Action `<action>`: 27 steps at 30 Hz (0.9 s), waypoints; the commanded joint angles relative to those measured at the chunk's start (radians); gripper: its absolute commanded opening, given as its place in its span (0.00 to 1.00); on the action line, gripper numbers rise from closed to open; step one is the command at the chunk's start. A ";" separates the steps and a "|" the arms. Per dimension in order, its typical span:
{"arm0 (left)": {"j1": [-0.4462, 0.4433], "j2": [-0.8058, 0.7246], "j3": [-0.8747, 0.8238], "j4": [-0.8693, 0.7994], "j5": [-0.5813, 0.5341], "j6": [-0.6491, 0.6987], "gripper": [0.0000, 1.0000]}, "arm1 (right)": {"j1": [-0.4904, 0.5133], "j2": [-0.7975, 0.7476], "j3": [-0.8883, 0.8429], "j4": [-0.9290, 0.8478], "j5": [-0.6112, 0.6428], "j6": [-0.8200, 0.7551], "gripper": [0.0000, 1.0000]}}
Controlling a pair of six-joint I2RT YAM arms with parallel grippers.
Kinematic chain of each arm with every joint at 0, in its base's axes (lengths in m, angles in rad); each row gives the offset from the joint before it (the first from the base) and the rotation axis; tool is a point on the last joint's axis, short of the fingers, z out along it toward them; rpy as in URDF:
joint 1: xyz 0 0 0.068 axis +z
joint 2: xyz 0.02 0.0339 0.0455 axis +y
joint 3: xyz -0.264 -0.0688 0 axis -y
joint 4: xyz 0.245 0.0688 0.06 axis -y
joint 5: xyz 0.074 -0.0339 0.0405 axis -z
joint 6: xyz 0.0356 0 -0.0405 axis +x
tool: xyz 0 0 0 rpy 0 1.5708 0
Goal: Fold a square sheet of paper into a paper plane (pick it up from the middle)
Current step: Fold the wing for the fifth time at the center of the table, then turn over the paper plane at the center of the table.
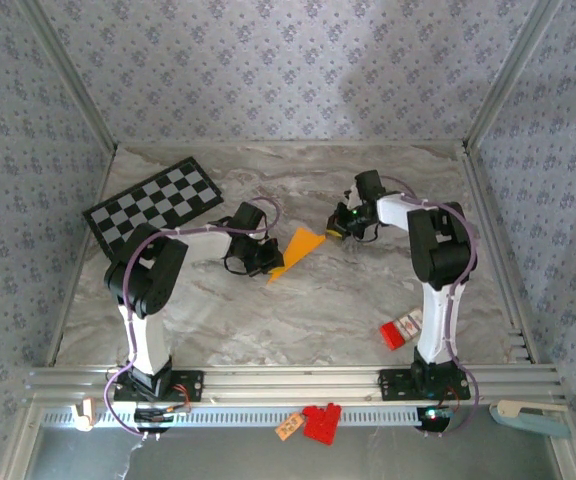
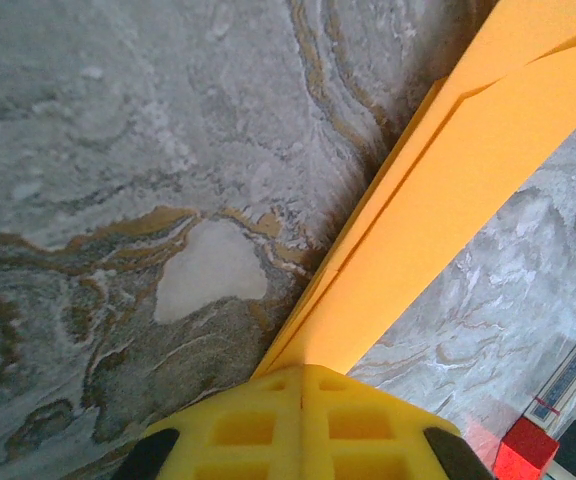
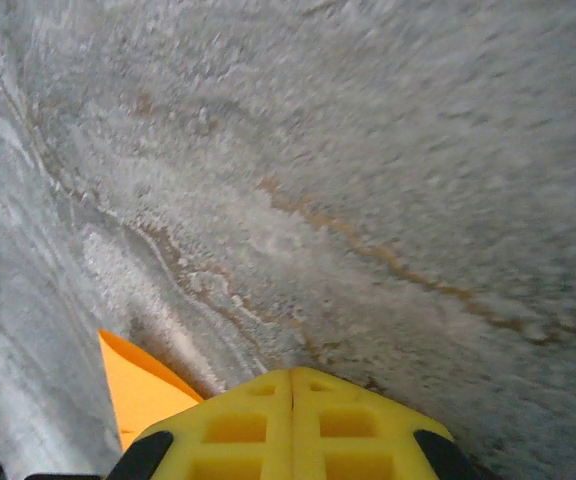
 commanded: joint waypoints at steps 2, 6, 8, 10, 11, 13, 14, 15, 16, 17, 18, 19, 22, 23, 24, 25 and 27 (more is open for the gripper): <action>-0.005 -0.041 0.052 -0.067 0.005 -0.021 0.03 | 0.012 -0.131 -0.018 -0.046 0.117 -0.009 0.09; 0.018 -0.116 0.113 -0.100 -0.016 -0.033 0.20 | 0.049 -0.244 -0.054 -0.085 0.190 0.010 0.21; 0.039 -0.153 0.117 -0.122 -0.038 -0.032 0.28 | 0.084 -0.277 -0.057 -0.127 0.240 0.020 0.28; 0.065 -0.186 0.108 -0.146 -0.060 -0.023 0.35 | 0.122 -0.301 -0.049 -0.174 0.291 0.040 0.39; 0.084 -0.204 0.099 -0.162 -0.070 -0.018 0.38 | 0.147 -0.310 -0.050 -0.196 0.326 0.053 0.44; 0.116 -0.239 0.068 -0.169 -0.100 -0.005 0.46 | 0.195 -0.322 -0.059 -0.202 0.339 0.102 0.51; 0.132 -0.262 0.046 -0.172 -0.123 0.002 0.51 | 0.222 -0.321 -0.053 -0.215 0.350 0.129 0.53; 0.149 -0.282 0.023 -0.173 -0.142 0.009 0.57 | 0.247 -0.313 -0.039 -0.245 0.374 0.155 0.55; 0.162 -0.299 0.003 -0.175 -0.157 0.017 0.62 | 0.268 -0.302 -0.024 -0.274 0.395 0.181 0.57; 0.178 -0.317 -0.017 -0.180 -0.176 0.029 0.66 | 0.288 -0.288 -0.007 -0.301 0.414 0.210 0.58; 0.193 -0.334 -0.036 -0.191 -0.197 0.042 0.70 | 0.305 -0.270 0.010 -0.316 0.437 0.238 0.60; 0.206 -0.349 -0.051 -0.196 -0.209 0.057 0.74 | 0.318 -0.254 0.024 -0.358 0.459 0.262 0.61; 0.235 -0.393 -0.086 -0.231 -0.271 0.126 0.84 | 0.350 -0.205 0.065 -0.393 0.498 0.325 0.63; 0.242 -0.407 -0.098 -0.240 -0.293 0.147 0.87 | 0.365 -0.188 0.084 -0.408 0.515 0.347 0.64; 0.250 -0.422 -0.110 -0.245 -0.312 0.163 0.89 | 0.378 -0.170 0.101 -0.424 0.530 0.365 0.65; 0.258 -0.434 -0.120 -0.245 -0.322 0.175 0.91 | 0.388 -0.154 0.125 -0.441 0.545 0.378 0.65; 0.274 -0.458 -0.144 -0.237 -0.331 0.198 0.96 | 0.409 -0.109 0.179 -0.493 0.576 0.404 0.66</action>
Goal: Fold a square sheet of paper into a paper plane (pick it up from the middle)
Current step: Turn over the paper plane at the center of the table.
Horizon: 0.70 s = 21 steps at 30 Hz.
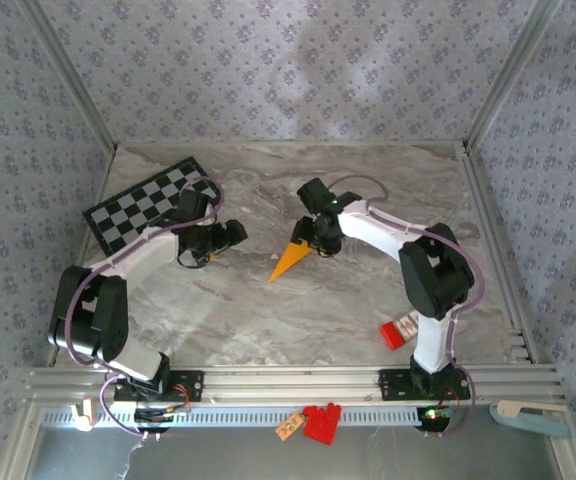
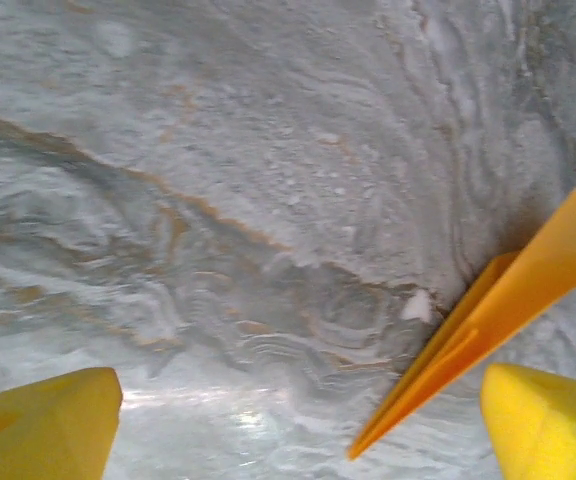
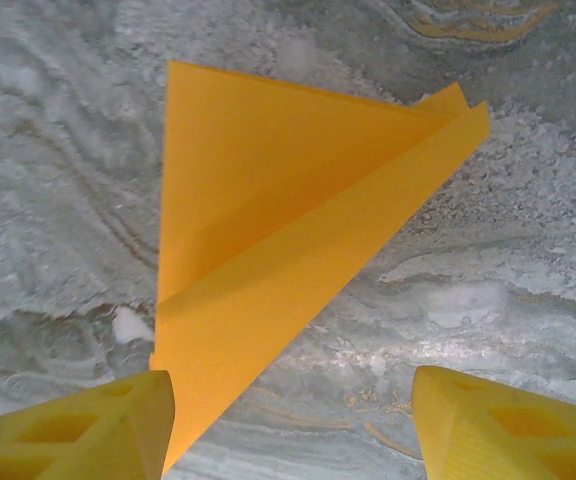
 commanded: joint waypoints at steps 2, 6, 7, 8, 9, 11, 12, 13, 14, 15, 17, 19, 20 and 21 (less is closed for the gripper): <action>0.032 -0.068 -0.035 -0.024 -0.062 0.087 1.00 | 0.041 0.087 0.129 -0.171 0.120 0.118 0.66; 0.050 -0.088 -0.061 -0.017 -0.059 0.108 1.00 | 0.071 0.156 0.217 -0.246 0.168 0.142 0.69; 0.052 -0.091 -0.066 -0.017 -0.056 0.111 1.00 | 0.075 0.168 0.231 -0.254 0.168 0.147 0.69; 0.054 -0.093 -0.070 -0.014 -0.055 0.115 1.00 | 0.080 0.182 0.247 -0.265 0.169 0.150 0.69; 0.056 -0.095 -0.074 -0.014 -0.056 0.119 1.00 | 0.082 0.196 0.262 -0.269 0.171 0.152 0.70; 0.060 -0.096 -0.081 -0.011 -0.053 0.121 1.00 | 0.087 0.222 0.292 -0.293 0.170 0.157 0.70; 0.062 -0.095 -0.085 -0.009 -0.049 0.120 1.00 | 0.088 0.234 0.308 -0.307 0.170 0.157 0.70; 0.063 -0.095 -0.088 -0.006 -0.045 0.120 1.00 | 0.090 0.242 0.321 -0.323 0.171 0.161 0.70; 0.065 -0.094 -0.091 -0.004 -0.043 0.120 1.00 | 0.092 0.245 0.328 -0.335 0.174 0.162 0.69; 0.066 -0.092 -0.095 -0.001 -0.040 0.120 1.00 | 0.095 0.243 0.330 -0.344 0.182 0.166 0.69; 0.070 -0.087 -0.098 0.003 -0.036 0.120 1.00 | 0.102 0.226 0.319 -0.335 0.221 0.171 0.67; 0.072 -0.077 -0.097 0.008 -0.027 0.120 1.00 | 0.116 0.203 0.297 -0.331 0.247 0.185 0.62; 0.074 -0.074 -0.094 0.010 -0.022 0.120 1.00 | 0.117 0.198 0.295 -0.331 0.259 0.186 0.61; 0.074 -0.070 -0.093 0.013 -0.018 0.120 1.00 | 0.118 0.198 0.299 -0.338 0.271 0.188 0.59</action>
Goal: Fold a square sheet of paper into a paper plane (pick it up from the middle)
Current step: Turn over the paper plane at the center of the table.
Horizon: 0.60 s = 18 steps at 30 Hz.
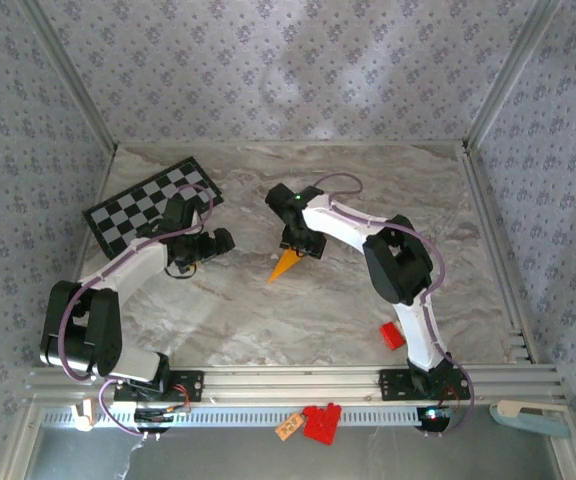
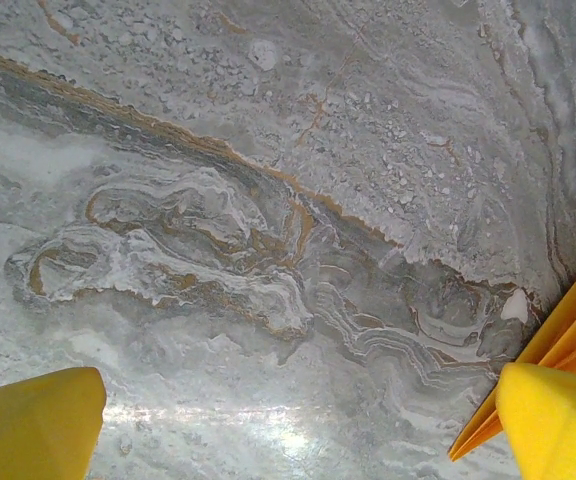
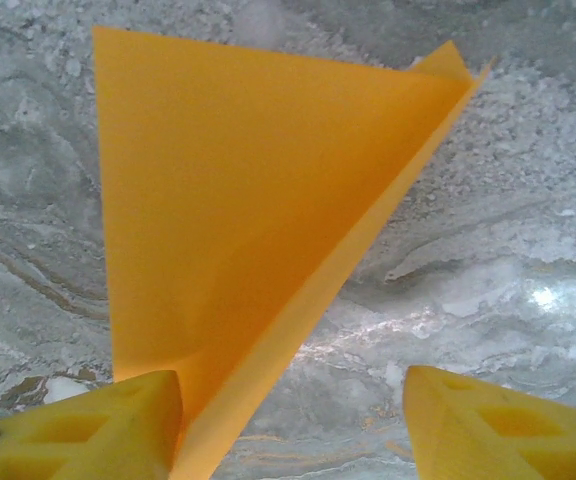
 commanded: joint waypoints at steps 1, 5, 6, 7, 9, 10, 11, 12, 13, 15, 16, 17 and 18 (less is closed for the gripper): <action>0.009 0.005 -0.002 0.016 0.028 0.017 1.00 | 0.017 -0.032 0.006 -0.067 0.076 0.040 0.58; 0.011 0.014 0.004 0.022 0.034 0.014 1.00 | 0.017 -0.032 -0.003 -0.063 0.063 0.049 0.53; 0.011 0.015 0.006 0.021 0.035 0.014 1.00 | 0.017 -0.030 -0.007 -0.057 0.057 0.051 0.51; 0.012 0.017 0.008 0.020 0.036 0.013 1.00 | 0.017 -0.031 -0.013 -0.052 0.050 0.055 0.48; 0.012 0.020 0.011 0.017 0.037 0.014 1.00 | 0.017 -0.030 -0.022 -0.044 0.027 0.055 0.43; 0.012 0.021 0.012 0.015 0.037 0.013 1.00 | 0.015 -0.030 -0.023 -0.043 0.024 0.055 0.40; 0.012 0.020 0.015 0.013 0.037 0.014 1.00 | 0.015 -0.031 -0.023 -0.044 0.024 0.057 0.37; 0.014 0.019 0.015 0.011 0.037 0.014 1.00 | 0.015 -0.033 -0.023 -0.042 0.024 0.056 0.33; 0.014 0.019 0.016 0.010 0.037 0.012 1.00 | 0.014 -0.037 -0.024 -0.037 0.026 0.057 0.30; 0.015 0.018 0.017 0.008 0.041 0.012 1.00 | 0.012 -0.042 -0.023 -0.035 0.029 0.054 0.23; 0.015 0.016 0.019 0.008 0.043 0.012 1.00 | 0.013 -0.046 -0.021 -0.034 0.030 0.049 0.20; 0.017 0.017 0.019 0.006 0.044 0.010 1.00 | 0.011 -0.049 -0.018 -0.032 0.033 0.038 0.18; 0.017 0.015 0.020 0.006 0.043 0.009 1.00 | 0.012 -0.054 -0.012 -0.034 0.039 0.028 0.15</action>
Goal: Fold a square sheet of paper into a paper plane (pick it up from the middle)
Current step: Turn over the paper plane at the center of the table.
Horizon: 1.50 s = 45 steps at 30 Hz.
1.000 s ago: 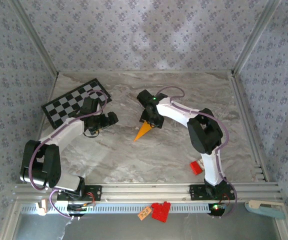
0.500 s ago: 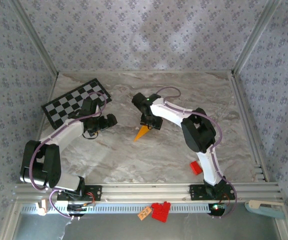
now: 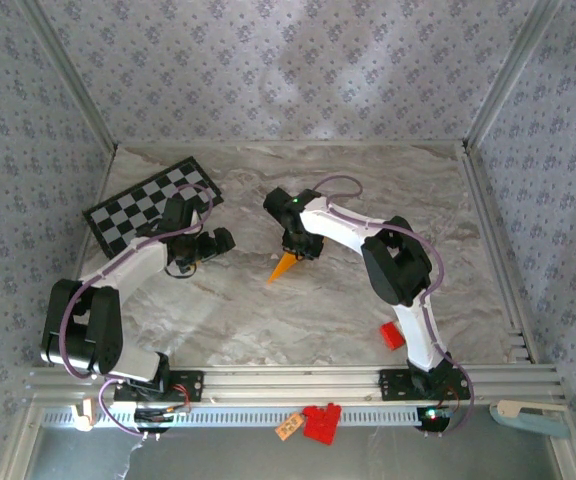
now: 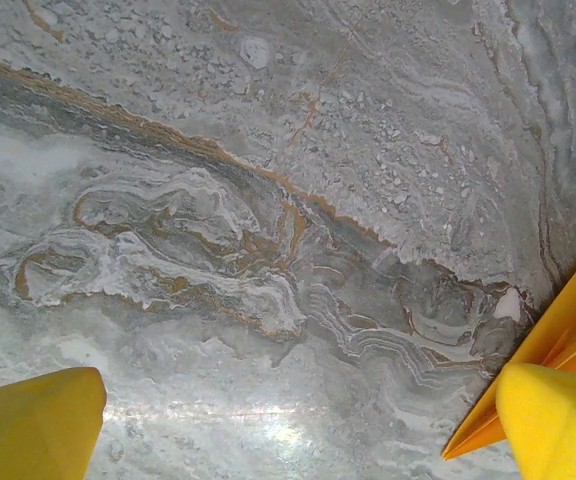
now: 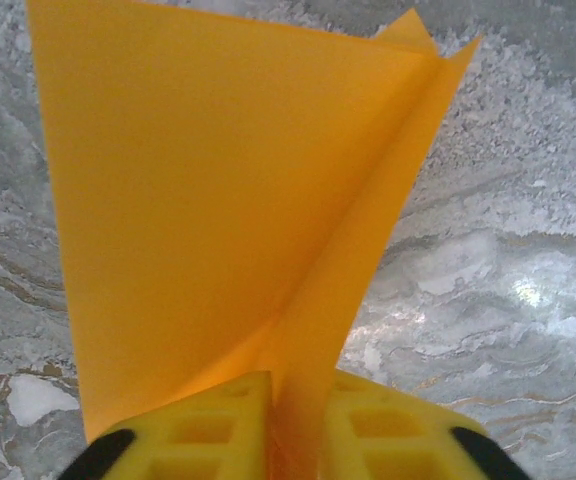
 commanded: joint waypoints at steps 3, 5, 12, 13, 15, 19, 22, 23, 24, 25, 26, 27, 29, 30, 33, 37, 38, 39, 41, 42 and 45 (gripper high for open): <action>0.015 0.000 0.023 -0.006 0.021 0.004 1.00 | -0.003 -0.061 0.017 -0.022 0.031 -0.040 0.09; 0.020 0.000 0.027 -0.008 0.023 0.001 1.00 | -0.004 -0.075 0.019 -0.016 0.038 -0.069 0.05; 0.050 -0.015 0.022 -0.003 0.040 -0.027 1.00 | -0.016 -0.079 0.117 0.036 -0.098 -0.374 0.00; 0.058 -0.018 0.017 0.001 0.046 -0.034 1.00 | -0.017 -0.074 0.147 0.038 -0.129 -0.422 0.00; 0.070 -0.033 -0.002 0.025 0.068 -0.052 1.00 | -0.019 -0.079 0.162 0.082 -0.202 -0.511 0.00; 0.096 -0.056 -0.028 0.024 0.069 -0.051 1.00 | -0.024 -0.107 0.085 0.282 -0.409 -0.668 0.00; 0.116 -0.074 -0.045 0.025 0.062 -0.067 1.00 | -0.039 -0.096 0.036 0.397 -0.544 -0.668 0.01; 0.118 -0.081 -0.050 0.032 0.061 -0.075 1.00 | -0.043 -0.090 0.021 0.423 -0.574 -0.655 0.01; 0.117 -0.088 -0.056 0.039 0.061 -0.082 1.00 | -0.052 -0.084 0.000 0.455 -0.610 -0.638 0.01; 0.118 -0.094 -0.062 0.047 0.062 -0.090 1.00 | -0.059 -0.079 -0.024 0.492 -0.640 -0.620 0.02; 0.119 -0.099 -0.066 0.054 0.069 -0.094 1.00 | -0.064 -0.073 -0.044 0.514 -0.653 -0.605 0.03; 0.119 -0.101 -0.071 0.062 0.080 -0.098 1.00 | -0.068 -0.069 -0.062 0.536 -0.674 -0.594 0.03; 0.117 -0.103 -0.080 0.078 0.105 -0.106 0.99 | -0.079 -0.059 -0.104 0.575 -0.701 -0.574 0.04; 0.117 -0.103 -0.086 0.091 0.121 -0.113 0.99 | -0.084 -0.056 -0.126 0.594 -0.711 -0.566 0.04; 0.114 -0.093 -0.106 0.142 0.178 -0.138 0.97 | -0.101 -0.053 -0.187 0.647 -0.736 -0.536 0.04; 0.096 -0.070 -0.141 0.242 0.262 -0.162 0.92 | -0.121 -0.061 -0.275 0.732 -0.749 -0.497 0.06; 0.093 -0.062 -0.149 0.258 0.277 -0.164 0.90 | -0.124 -0.061 -0.290 0.741 -0.748 -0.494 0.07; 0.094 -0.050 -0.153 0.268 0.294 -0.165 0.88 | -0.128 -0.061 -0.304 0.747 -0.739 -0.488 0.07; 0.090 -0.026 -0.156 0.290 0.332 -0.168 0.86 | -0.134 -0.065 -0.328 0.763 -0.738 -0.484 0.09; 0.082 -0.013 -0.159 0.303 0.352 -0.173 0.85 | -0.138 -0.067 -0.337 0.765 -0.736 -0.480 0.10; 0.043 0.023 -0.154 0.332 0.377 -0.174 0.82 | -0.144 -0.074 -0.356 0.777 -0.738 -0.474 0.14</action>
